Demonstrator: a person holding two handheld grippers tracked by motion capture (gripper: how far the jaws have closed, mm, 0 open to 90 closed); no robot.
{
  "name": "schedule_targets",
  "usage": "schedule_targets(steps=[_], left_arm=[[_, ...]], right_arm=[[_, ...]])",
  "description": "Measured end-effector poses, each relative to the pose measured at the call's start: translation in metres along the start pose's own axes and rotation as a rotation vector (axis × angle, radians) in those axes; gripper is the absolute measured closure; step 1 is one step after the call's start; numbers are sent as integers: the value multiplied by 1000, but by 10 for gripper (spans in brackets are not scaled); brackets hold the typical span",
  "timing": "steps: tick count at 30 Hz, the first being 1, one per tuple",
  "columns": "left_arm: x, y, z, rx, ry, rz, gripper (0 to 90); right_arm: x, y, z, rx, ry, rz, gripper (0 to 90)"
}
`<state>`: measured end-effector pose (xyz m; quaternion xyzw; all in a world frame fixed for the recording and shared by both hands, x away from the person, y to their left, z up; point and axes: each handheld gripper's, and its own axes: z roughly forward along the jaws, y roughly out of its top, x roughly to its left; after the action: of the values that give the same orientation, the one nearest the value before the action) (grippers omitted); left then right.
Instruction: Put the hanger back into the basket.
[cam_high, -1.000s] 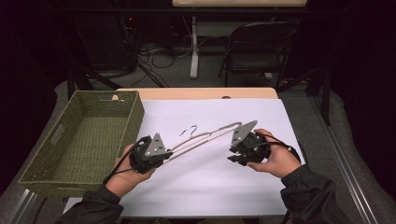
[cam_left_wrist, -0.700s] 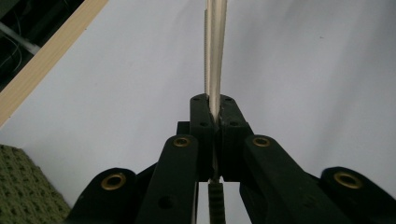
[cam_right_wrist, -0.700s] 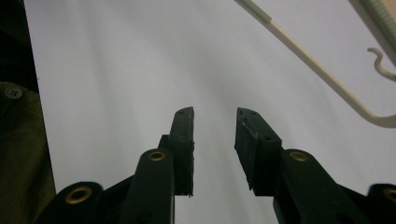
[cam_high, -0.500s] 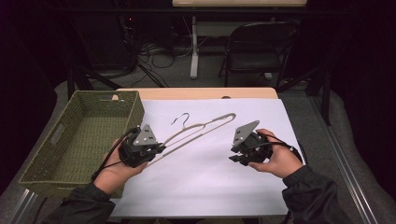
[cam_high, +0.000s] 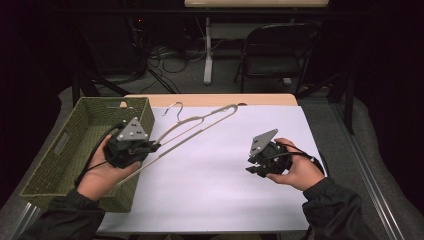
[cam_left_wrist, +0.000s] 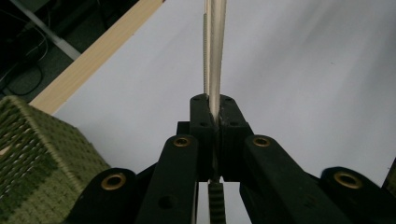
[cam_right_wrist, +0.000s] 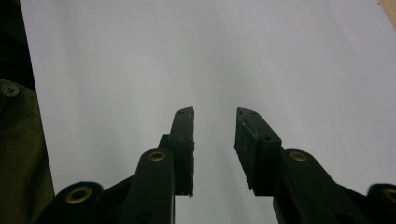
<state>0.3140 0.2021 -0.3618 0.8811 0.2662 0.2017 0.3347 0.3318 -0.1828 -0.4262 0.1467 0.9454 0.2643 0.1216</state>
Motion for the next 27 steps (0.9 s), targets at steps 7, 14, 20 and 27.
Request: schedule_targets(steps=[7,14,20,27], left_arm=[[27,-11,-23,2,42,-29,871],[64,-40,-40,18,83,-61,870],[96,-74,-53,44,105,-119,871],[122,-112,-67,52,128,-158,871]], right_arm=[[0,1,3,1,6,-1,683],[-1,3,6,16,9,-7,683],[-1,1,10,14,12,3,683],[-1,0,13,14,15,10,684]])
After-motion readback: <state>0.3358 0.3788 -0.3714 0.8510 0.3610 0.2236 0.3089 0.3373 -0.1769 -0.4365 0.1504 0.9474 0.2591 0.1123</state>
